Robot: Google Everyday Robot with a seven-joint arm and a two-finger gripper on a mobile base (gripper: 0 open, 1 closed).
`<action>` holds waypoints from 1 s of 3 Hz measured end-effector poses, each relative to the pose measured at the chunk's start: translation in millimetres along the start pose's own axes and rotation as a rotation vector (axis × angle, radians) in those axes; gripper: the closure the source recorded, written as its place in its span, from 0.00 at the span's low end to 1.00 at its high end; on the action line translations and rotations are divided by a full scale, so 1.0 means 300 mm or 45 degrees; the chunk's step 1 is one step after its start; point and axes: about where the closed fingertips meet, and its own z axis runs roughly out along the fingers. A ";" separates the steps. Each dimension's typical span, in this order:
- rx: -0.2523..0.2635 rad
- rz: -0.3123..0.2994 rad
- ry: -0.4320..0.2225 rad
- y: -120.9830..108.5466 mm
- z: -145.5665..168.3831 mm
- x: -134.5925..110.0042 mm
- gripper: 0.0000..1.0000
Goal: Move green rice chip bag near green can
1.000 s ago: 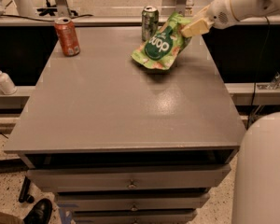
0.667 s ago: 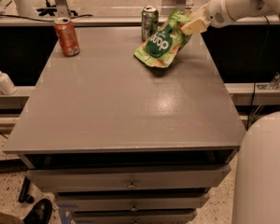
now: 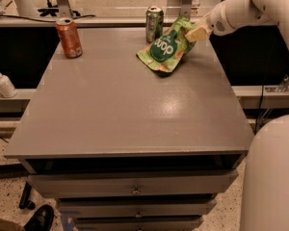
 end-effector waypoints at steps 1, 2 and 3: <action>0.005 0.012 0.033 0.002 0.024 0.024 0.83; 0.005 0.017 0.052 0.000 0.045 0.036 0.59; 0.003 0.019 0.068 -0.003 0.061 0.047 0.36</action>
Offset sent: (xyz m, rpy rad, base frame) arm 0.0098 -0.0054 -0.0156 -0.0353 0.0295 -0.0398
